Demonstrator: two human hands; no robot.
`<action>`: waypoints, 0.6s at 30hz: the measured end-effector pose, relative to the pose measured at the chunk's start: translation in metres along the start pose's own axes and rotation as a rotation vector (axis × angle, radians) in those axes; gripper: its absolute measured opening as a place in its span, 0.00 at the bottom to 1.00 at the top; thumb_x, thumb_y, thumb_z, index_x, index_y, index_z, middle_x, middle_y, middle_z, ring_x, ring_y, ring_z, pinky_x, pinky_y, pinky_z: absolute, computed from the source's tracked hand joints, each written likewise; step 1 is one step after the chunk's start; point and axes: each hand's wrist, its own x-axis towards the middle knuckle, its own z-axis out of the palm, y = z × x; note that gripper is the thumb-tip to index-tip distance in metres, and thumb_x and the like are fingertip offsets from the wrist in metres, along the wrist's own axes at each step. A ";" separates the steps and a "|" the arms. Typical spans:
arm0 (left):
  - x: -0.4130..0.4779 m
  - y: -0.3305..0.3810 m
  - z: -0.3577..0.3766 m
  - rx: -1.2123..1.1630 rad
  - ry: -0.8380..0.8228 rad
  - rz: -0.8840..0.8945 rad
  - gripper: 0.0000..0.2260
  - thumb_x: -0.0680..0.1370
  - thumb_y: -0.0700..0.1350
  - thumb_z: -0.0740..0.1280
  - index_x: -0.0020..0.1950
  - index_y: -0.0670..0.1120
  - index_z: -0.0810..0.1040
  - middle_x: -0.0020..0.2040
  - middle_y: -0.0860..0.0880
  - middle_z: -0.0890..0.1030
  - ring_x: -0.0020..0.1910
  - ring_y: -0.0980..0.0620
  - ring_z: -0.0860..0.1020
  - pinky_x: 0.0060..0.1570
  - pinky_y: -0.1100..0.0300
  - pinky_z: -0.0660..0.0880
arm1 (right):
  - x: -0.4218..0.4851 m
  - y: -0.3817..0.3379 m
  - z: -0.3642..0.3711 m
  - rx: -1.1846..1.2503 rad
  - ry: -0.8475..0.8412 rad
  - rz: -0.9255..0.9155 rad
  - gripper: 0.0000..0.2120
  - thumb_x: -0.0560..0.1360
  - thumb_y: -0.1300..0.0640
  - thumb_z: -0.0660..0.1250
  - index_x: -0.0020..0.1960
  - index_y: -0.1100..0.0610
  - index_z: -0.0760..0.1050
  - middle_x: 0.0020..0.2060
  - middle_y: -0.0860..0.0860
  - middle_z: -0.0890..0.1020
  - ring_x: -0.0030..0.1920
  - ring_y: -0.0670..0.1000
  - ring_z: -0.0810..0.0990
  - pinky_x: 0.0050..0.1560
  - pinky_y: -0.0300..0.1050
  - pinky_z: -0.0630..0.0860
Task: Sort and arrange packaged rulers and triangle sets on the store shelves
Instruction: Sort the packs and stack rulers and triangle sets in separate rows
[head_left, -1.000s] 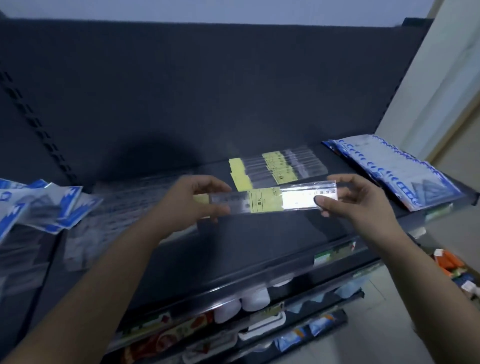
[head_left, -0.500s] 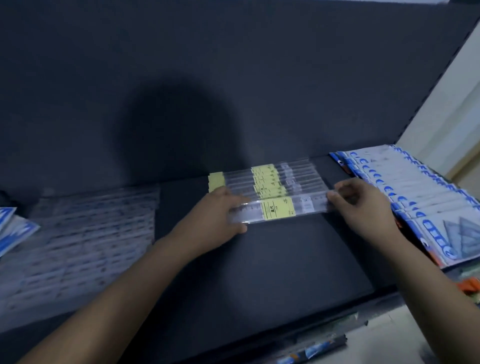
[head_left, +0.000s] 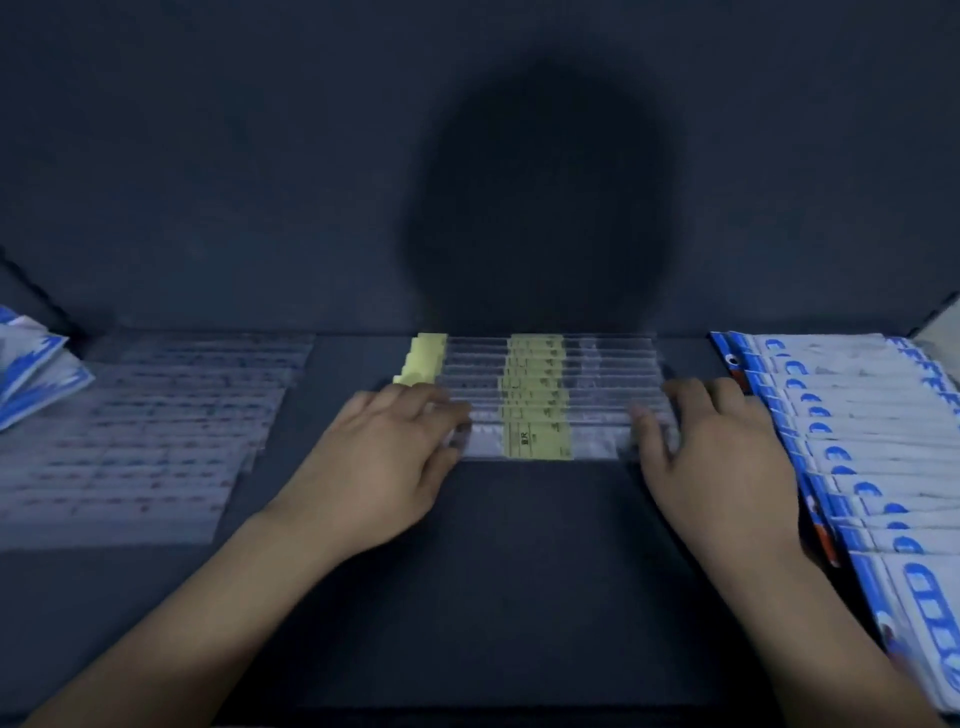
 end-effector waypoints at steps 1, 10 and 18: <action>-0.004 0.001 -0.004 0.029 0.010 -0.036 0.20 0.80 0.57 0.54 0.71 0.56 0.66 0.69 0.58 0.68 0.67 0.55 0.66 0.62 0.62 0.57 | -0.001 -0.010 -0.003 0.022 0.029 -0.038 0.18 0.75 0.50 0.66 0.55 0.63 0.76 0.47 0.61 0.78 0.46 0.64 0.75 0.40 0.51 0.73; -0.100 -0.057 -0.067 0.272 0.037 -0.319 0.34 0.75 0.69 0.41 0.74 0.55 0.62 0.71 0.55 0.68 0.68 0.53 0.67 0.64 0.58 0.59 | -0.028 -0.149 -0.015 0.176 -0.162 -0.315 0.25 0.73 0.41 0.62 0.60 0.59 0.74 0.55 0.58 0.78 0.52 0.61 0.75 0.49 0.52 0.74; -0.252 -0.197 -0.107 0.352 -0.002 -0.551 0.39 0.70 0.70 0.36 0.75 0.54 0.61 0.72 0.55 0.66 0.70 0.51 0.66 0.66 0.54 0.62 | -0.096 -0.324 0.013 0.263 -0.282 -0.437 0.30 0.73 0.37 0.58 0.70 0.53 0.66 0.66 0.52 0.70 0.62 0.57 0.70 0.59 0.49 0.68</action>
